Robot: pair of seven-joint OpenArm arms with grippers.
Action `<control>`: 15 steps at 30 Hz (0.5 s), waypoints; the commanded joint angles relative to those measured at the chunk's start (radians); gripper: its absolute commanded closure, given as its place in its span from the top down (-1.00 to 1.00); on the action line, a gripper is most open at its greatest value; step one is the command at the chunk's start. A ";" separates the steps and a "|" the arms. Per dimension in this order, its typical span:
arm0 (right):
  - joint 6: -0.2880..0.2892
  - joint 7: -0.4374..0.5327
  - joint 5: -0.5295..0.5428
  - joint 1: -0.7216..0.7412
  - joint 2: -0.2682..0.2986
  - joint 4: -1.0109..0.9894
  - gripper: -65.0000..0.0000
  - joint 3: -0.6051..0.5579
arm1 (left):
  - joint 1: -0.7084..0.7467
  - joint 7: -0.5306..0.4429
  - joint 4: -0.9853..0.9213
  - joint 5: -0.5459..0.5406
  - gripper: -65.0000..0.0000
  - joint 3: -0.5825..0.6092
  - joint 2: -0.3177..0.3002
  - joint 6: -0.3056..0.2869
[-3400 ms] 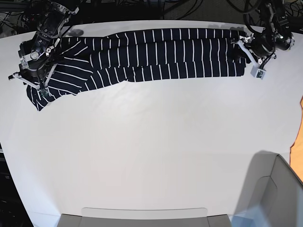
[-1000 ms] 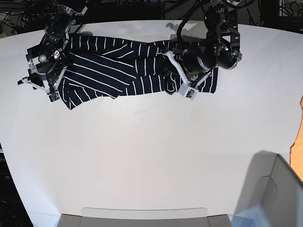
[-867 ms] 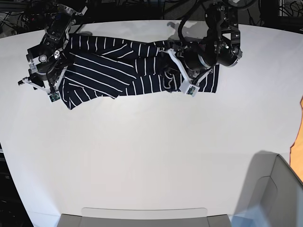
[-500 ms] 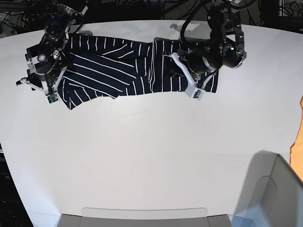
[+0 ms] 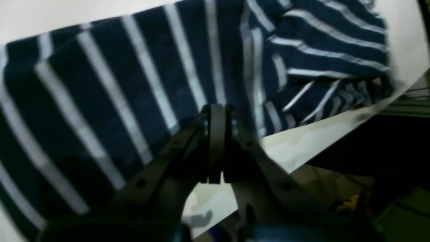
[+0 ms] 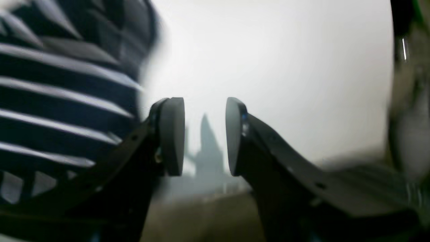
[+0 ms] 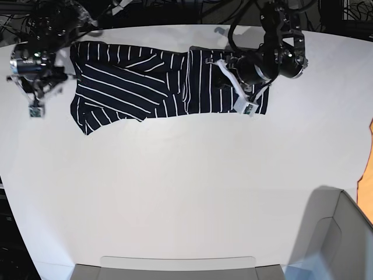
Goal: Fold the T-shirt properly
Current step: 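Grasp the strip's other end with the right gripper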
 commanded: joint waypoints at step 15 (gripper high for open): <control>0.011 0.013 0.758 -0.134 0.207 -0.198 -0.35 -0.046 | 0.008 0.003 0.016 -0.017 -1.00 0.009 -0.005 -0.003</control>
